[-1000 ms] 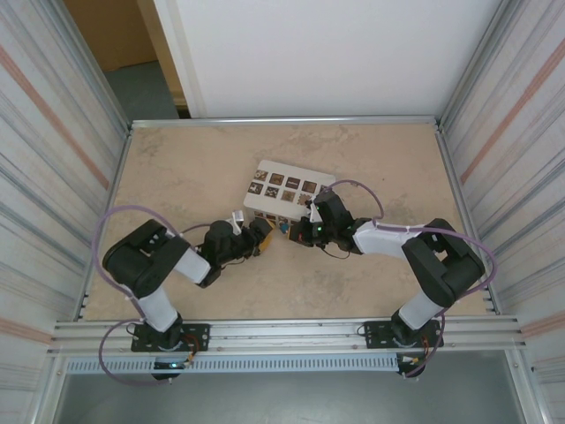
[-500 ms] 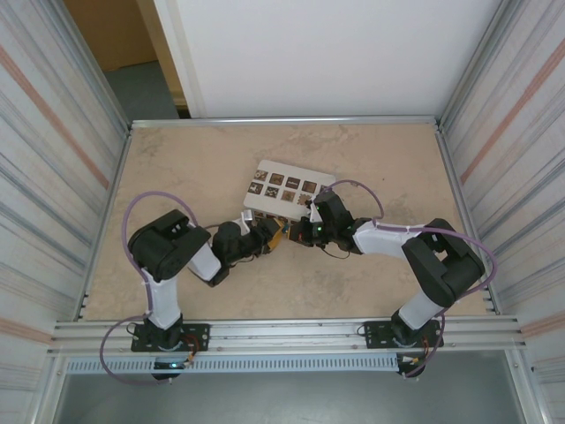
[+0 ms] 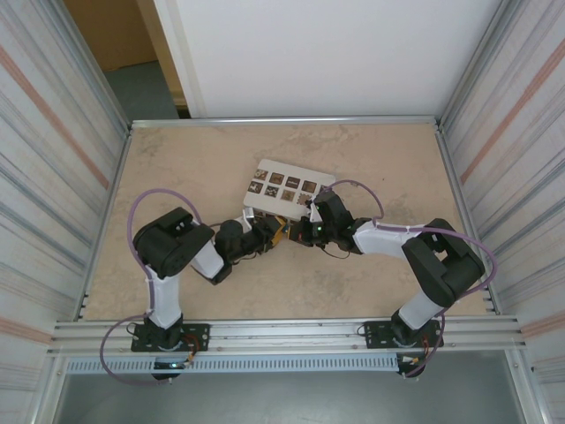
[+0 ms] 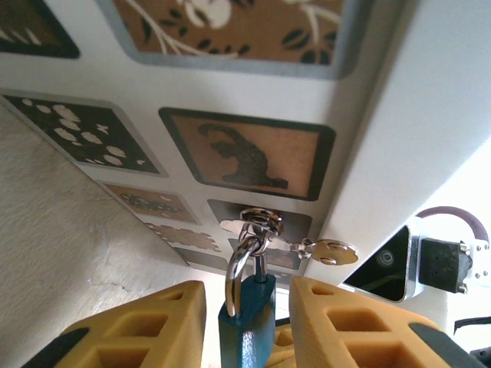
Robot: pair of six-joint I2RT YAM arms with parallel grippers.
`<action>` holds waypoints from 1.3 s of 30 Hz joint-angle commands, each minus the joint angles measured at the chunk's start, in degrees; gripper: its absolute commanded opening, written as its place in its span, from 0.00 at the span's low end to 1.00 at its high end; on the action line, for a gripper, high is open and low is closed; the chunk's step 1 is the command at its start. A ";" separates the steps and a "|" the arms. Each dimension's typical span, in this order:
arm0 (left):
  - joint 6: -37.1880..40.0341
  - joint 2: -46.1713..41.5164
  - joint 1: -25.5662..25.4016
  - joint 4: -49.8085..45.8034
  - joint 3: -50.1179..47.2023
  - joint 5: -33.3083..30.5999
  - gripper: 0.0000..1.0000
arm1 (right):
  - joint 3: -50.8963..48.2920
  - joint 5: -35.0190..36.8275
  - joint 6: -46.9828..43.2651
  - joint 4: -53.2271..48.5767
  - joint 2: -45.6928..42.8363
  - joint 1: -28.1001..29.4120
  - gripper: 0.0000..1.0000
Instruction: Unlock the padlock with the key
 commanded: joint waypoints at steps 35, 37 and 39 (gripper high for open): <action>0.19 -15.26 -0.51 -18.17 0.88 -1.44 0.00 | -3.88 5.96 -9.05 -7.95 -20.48 -3.03 0.58; -0.25 -17.82 -0.56 -22.94 1.06 -2.04 0.00 | -3.82 6.44 -10.89 -8.12 -22.99 -2.96 0.65; -0.85 -20.43 -0.60 -27.84 1.28 -2.73 0.00 | -3.77 6.99 -12.88 -8.04 -25.63 -2.88 0.71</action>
